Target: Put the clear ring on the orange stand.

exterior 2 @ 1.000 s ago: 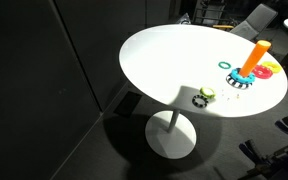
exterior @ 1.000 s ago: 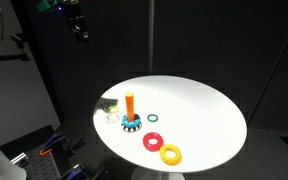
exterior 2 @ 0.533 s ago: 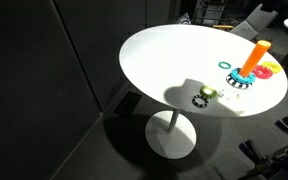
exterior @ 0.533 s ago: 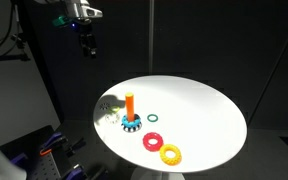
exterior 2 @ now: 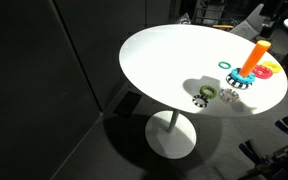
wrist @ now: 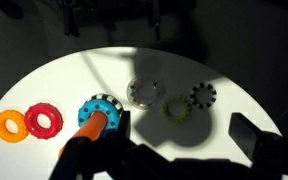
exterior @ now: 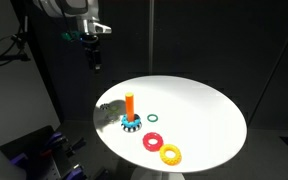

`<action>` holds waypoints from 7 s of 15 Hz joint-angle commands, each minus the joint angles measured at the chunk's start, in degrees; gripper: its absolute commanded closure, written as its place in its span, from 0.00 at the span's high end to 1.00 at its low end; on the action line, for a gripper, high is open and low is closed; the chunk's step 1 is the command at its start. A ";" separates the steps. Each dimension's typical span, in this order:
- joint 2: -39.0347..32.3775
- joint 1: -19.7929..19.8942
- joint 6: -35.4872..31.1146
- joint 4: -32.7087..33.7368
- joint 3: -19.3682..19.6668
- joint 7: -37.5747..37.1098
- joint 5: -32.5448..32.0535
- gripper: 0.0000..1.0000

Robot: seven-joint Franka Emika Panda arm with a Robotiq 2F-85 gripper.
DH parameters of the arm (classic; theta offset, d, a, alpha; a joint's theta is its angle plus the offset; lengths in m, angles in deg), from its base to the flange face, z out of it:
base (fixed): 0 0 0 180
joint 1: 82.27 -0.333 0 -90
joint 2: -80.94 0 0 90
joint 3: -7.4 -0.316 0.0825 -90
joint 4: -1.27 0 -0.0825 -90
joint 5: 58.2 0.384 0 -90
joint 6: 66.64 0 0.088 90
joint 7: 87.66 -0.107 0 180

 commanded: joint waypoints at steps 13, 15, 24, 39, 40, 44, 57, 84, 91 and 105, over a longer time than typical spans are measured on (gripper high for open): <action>0.01 0.58 -4.44 -3.67 1.70 0.04 0.22 1.00; 0.01 0.58 -4.44 -3.67 1.70 0.04 0.22 1.00; 0.01 0.58 -4.44 -3.67 1.70 0.04 0.22 1.00; -2.80 1.07 -9.19 -4.29 3.04 0.75 1.66 1.00; -3.39 1.17 -10.50 -4.57 3.27 0.86 1.71 1.00; -5.45 1.16 -16.24 -6.41 4.22 1.80 2.22 1.00; -18.43 1.42 -31.10 -8.82 6.61 1.75 -0.28 1.00; -34.09 -7.03 -43.66 -6.62 12.76 0.22 -6.41 1.00; -33.17 -8.31 -42.10 -5.87 13.96 -0.65 -6.47 0.69; -27.31 -8.71 -21.21 3.31 12.94 -5.05 -11.23 0.69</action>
